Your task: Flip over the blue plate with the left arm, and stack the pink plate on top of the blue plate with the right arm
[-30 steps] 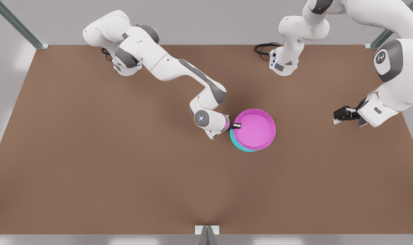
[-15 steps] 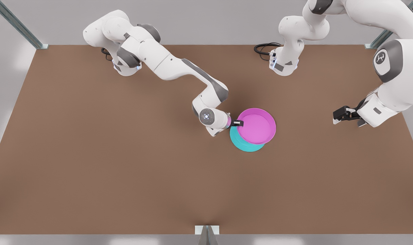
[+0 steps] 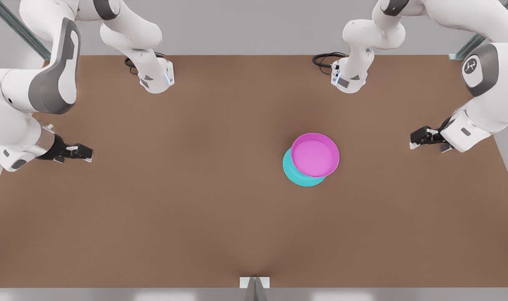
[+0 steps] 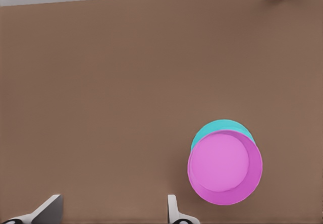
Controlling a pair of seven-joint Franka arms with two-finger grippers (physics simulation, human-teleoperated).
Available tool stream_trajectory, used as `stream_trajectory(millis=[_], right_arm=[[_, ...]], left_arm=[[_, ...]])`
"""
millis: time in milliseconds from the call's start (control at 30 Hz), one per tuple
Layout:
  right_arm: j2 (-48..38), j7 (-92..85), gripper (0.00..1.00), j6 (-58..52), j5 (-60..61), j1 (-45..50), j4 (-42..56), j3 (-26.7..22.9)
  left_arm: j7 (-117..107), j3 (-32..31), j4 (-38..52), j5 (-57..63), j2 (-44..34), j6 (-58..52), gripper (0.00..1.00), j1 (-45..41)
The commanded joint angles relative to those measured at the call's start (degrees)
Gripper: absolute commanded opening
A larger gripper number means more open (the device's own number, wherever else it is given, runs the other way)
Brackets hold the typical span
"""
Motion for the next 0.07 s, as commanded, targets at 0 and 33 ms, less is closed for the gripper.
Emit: stream_trajectory(millis=[0, 33], right_arm=[[0.51, -0.11, 1.00, -0.66, 1.36, -2.16, -0.01, 0.11], [2.45, 0.24, 1.00, -1.20, 2.24, -2.52, 0.17, 0.02]], left_arm=[[0.14, -0.53, -0.45, 3.73, -0.07, -0.19, 1.00, -0.26], [-0.03, -0.36, -0.54, 3.82, -0.07, -0.98, 1.00, -0.26]])
